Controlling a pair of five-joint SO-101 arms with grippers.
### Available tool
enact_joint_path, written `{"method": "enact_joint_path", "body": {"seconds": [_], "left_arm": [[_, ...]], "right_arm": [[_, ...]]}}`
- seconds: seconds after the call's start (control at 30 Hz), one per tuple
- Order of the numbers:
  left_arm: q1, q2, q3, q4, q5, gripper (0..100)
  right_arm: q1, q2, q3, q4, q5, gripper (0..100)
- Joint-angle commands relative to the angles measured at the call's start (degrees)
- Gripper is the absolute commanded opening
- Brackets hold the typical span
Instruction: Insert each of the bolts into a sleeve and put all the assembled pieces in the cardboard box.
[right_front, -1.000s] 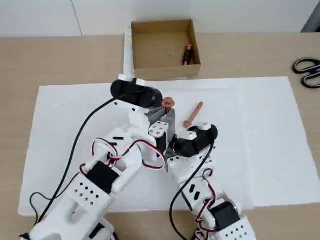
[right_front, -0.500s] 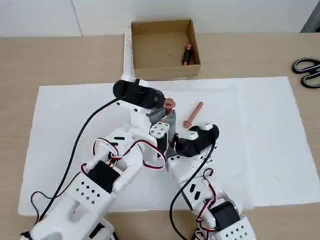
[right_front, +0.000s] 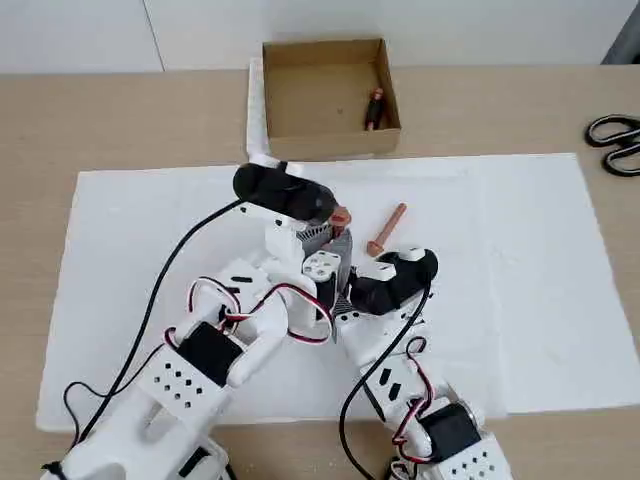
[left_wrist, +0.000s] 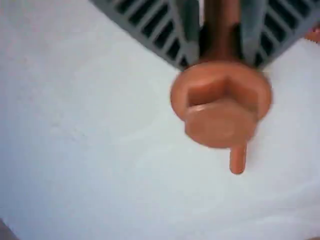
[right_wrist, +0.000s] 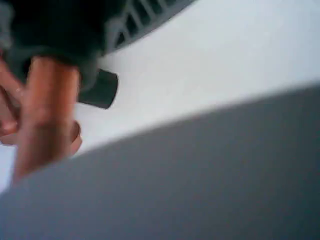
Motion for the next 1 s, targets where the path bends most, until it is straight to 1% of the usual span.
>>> {"method": "enact_joint_path", "body": {"seconds": [0.0,0.17,0.53,0.73,0.97], "left_arm": [[0.18,-0.62,-1.1,1.67,-1.58,1],[0.18,-0.62,-1.1,4.04,-1.67,1],[0.18,-0.53,-1.1,5.36,-1.41,1],[0.18,-0.53,-1.1,8.97,-1.41,1],[0.26,-0.53,-1.1,9.23,-1.41,1]], "right_arm": [[0.22,-0.92,0.44,-0.13,-0.44,0.4],[0.22,-0.92,0.44,-0.13,-0.44,0.4],[0.22,-0.92,0.44,-0.13,-0.44,0.4],[0.22,-0.92,0.44,-0.13,-0.44,0.4],[0.22,-0.92,0.44,-0.13,-0.44,0.4]]}}
